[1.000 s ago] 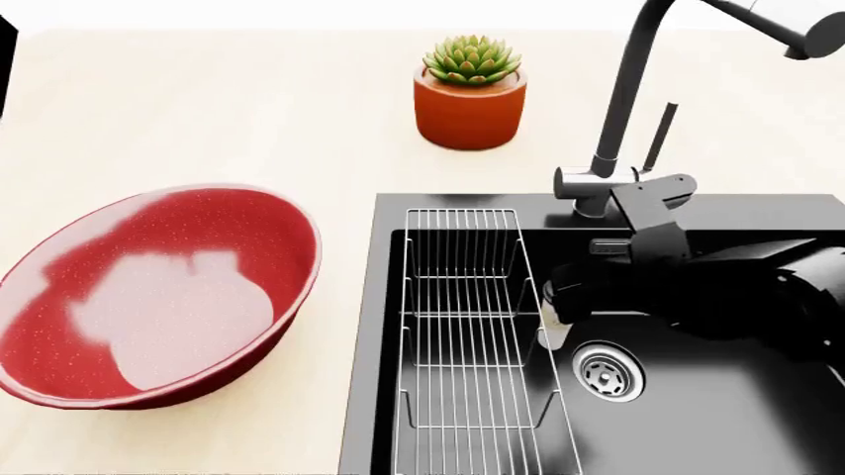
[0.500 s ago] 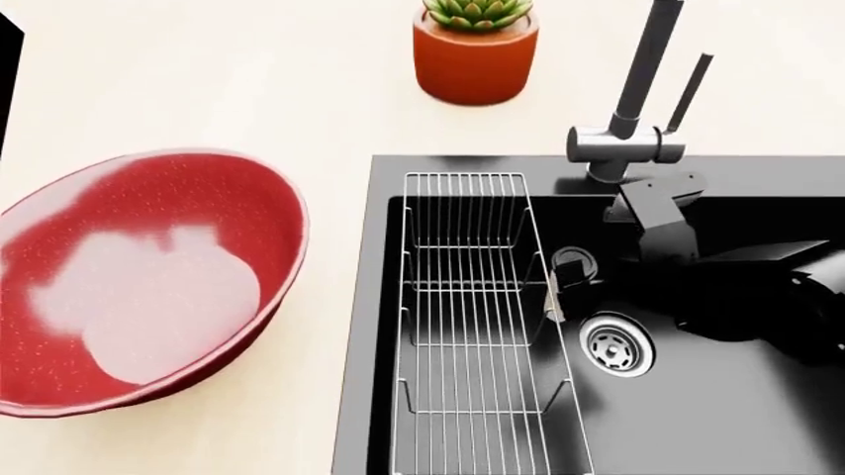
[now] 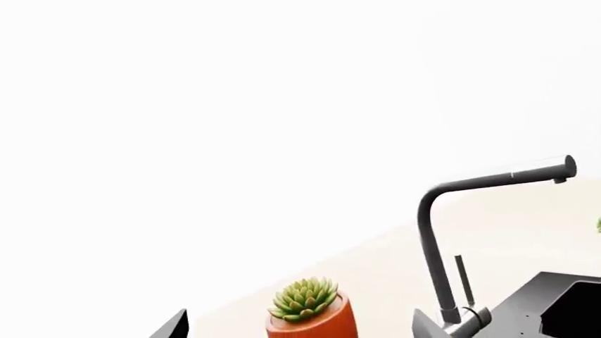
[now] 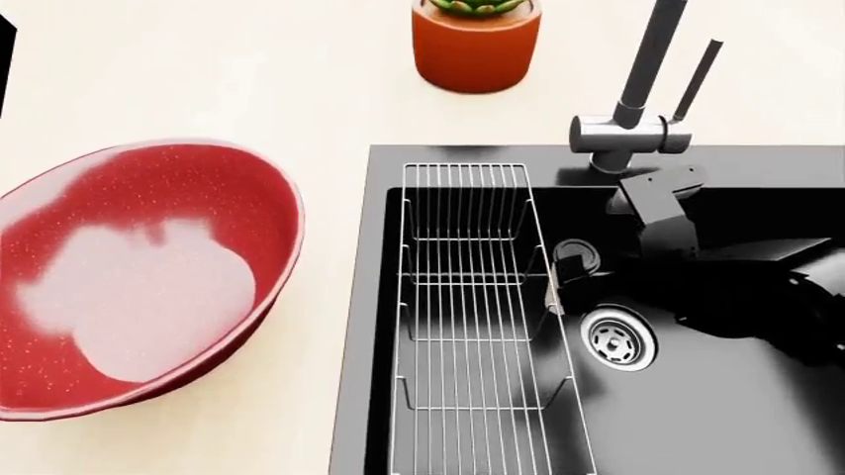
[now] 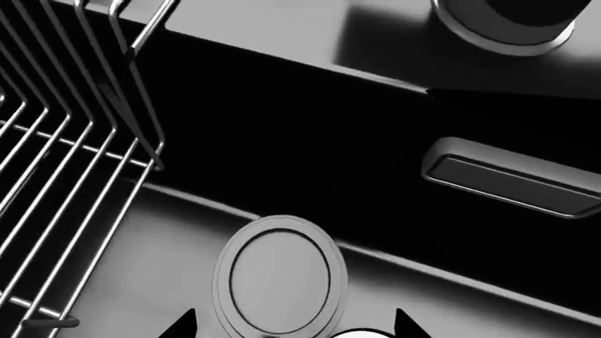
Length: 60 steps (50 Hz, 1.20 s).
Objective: Pick the cup and bowl from the sink and place them on the counter for drying.
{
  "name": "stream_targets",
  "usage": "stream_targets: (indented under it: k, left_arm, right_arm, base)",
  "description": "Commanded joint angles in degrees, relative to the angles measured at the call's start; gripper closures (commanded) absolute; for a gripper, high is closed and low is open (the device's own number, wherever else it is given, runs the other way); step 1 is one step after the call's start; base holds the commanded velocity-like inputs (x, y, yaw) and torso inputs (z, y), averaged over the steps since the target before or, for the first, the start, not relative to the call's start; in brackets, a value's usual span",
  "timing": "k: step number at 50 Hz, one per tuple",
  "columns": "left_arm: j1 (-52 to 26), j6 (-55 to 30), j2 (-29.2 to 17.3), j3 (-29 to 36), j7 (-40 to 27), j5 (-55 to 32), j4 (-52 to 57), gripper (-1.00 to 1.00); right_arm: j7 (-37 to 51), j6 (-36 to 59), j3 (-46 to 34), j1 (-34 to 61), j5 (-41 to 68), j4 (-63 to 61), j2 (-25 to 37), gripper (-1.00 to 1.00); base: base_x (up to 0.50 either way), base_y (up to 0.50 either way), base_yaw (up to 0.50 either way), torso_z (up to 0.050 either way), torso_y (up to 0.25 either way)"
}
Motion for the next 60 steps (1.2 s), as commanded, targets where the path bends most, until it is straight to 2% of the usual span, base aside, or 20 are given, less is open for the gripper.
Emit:
stream_targets:
  k: [1, 26, 60]
  left_arm:
    - [-0.03, 0.30, -0.13, 0.14, -0.84, -0.65, -0.30, -1.00]
    - [1.63, -0.19, -0.26, -2.13, -0.65, -0.92, -0.49, -1.00]
    - [3.42, -0.66, -0.30, -4.29, -0.89, -1.64, -0.44, -1.00]
  right_arm:
    - [-1.66, -0.75, -0.15, -0.64, -1.24, 0.93, -2.69, -1.00]
    - [-3.47, 0.93, -0.60, -2.28, -0.09, 7.44, -7.94, -1.00]
    - [-1.67, 0.14, -0.88, -3.56, -1.41, 10.13, -9.52, -1.00]
  base:
    - [0.00, 0.00, 0.00, 0.000, 0.000]
    - [0.00, 0.00, 0.00, 0.000, -0.001]
    - [0.00, 0.00, 0.00, 0.000, -0.002]
